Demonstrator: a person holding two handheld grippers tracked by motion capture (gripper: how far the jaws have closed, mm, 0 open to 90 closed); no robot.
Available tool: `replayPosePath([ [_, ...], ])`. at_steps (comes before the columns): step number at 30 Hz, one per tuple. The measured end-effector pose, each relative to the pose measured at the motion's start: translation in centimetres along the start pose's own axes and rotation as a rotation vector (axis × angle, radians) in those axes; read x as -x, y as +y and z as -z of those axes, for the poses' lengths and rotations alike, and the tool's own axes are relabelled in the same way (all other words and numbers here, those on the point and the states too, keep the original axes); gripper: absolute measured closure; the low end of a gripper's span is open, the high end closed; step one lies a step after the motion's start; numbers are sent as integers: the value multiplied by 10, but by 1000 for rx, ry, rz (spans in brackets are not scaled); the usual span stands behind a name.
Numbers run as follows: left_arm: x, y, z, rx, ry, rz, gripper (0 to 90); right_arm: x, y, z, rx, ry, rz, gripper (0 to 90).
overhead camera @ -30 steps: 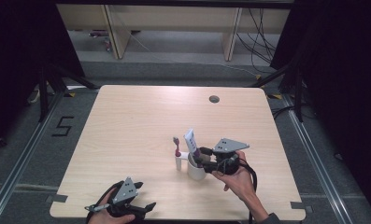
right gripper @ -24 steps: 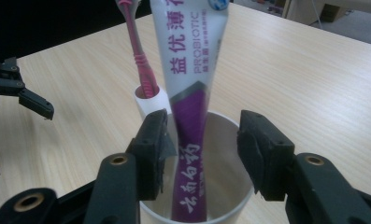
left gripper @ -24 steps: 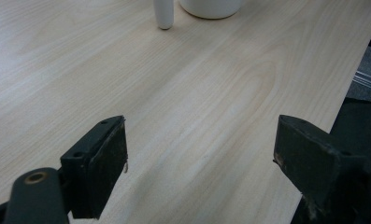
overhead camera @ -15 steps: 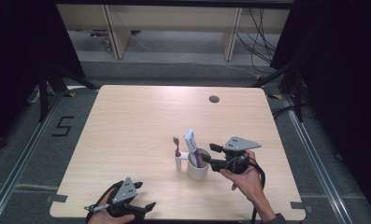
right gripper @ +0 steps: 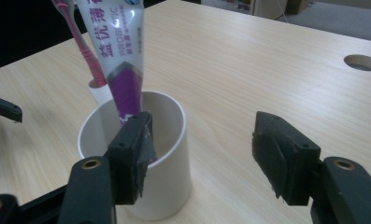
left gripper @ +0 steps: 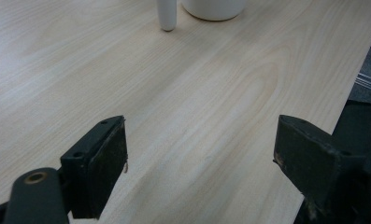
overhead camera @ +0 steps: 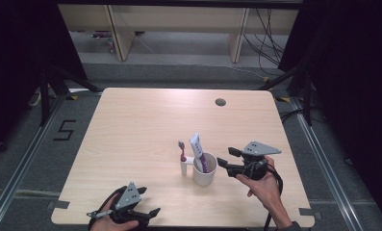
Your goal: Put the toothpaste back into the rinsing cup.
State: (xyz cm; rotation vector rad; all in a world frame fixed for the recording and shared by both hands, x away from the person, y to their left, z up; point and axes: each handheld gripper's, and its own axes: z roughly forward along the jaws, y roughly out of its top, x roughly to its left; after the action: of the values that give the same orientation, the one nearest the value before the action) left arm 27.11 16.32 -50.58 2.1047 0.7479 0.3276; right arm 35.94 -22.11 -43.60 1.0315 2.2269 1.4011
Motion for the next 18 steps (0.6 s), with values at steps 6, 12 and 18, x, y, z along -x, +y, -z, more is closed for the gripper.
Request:
replayPosePath([
  [6, 0, -1, -1, 13, 0, 11, 171, 7, -6, 5, 5, -35, 5, 348],
  [12, -1, -3, 2, 12, 7, 8, 171, 11, -11, 9, 2, -44, -13, 316],
  [18, 0, -4, 2, 22, 13, 23, 171, 13, -15, 11, -13, -42, -18, 298],
])
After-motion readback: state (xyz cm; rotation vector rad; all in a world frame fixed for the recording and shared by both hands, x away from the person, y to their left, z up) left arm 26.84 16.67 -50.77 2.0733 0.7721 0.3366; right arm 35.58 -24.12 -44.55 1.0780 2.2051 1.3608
